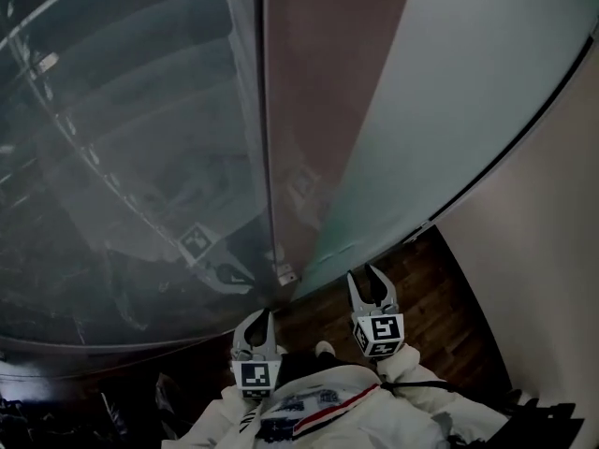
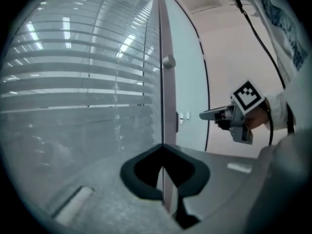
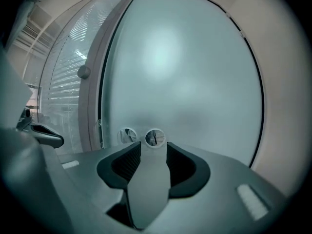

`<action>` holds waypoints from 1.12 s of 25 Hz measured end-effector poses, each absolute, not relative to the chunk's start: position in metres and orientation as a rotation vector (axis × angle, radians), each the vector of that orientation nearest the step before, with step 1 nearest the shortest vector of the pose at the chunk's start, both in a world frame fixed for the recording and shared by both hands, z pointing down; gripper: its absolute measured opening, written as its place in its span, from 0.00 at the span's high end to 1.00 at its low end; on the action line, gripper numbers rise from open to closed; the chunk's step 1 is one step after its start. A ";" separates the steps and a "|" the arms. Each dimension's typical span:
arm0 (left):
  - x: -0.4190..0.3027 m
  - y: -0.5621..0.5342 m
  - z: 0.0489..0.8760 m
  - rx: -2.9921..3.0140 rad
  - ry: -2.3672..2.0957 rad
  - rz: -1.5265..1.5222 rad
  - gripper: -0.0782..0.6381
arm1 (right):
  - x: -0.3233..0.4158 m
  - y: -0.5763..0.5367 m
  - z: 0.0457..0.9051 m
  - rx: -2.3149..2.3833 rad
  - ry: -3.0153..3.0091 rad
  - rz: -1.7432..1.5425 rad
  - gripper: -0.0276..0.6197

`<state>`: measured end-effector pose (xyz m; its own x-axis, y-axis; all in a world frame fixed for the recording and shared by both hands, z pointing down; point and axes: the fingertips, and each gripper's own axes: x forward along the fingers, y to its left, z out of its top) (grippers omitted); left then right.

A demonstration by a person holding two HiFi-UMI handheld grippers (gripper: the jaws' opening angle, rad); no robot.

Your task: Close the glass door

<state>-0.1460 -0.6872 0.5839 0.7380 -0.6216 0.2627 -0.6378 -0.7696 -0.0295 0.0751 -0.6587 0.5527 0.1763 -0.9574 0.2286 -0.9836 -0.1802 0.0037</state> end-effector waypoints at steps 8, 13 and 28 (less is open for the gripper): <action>-0.149 -0.649 0.561 2.888 -1.149 0.399 0.89 | 0.064 -0.618 0.539 2.273 -2.028 0.255 0.72; -0.154 -0.617 0.556 2.863 -1.282 0.434 0.89 | 0.044 -0.591 0.521 2.183 -2.193 0.213 0.76; -0.143 -0.467 0.541 2.799 -1.586 0.488 0.89 | 0.062 -0.457 0.526 2.047 -2.425 0.155 0.95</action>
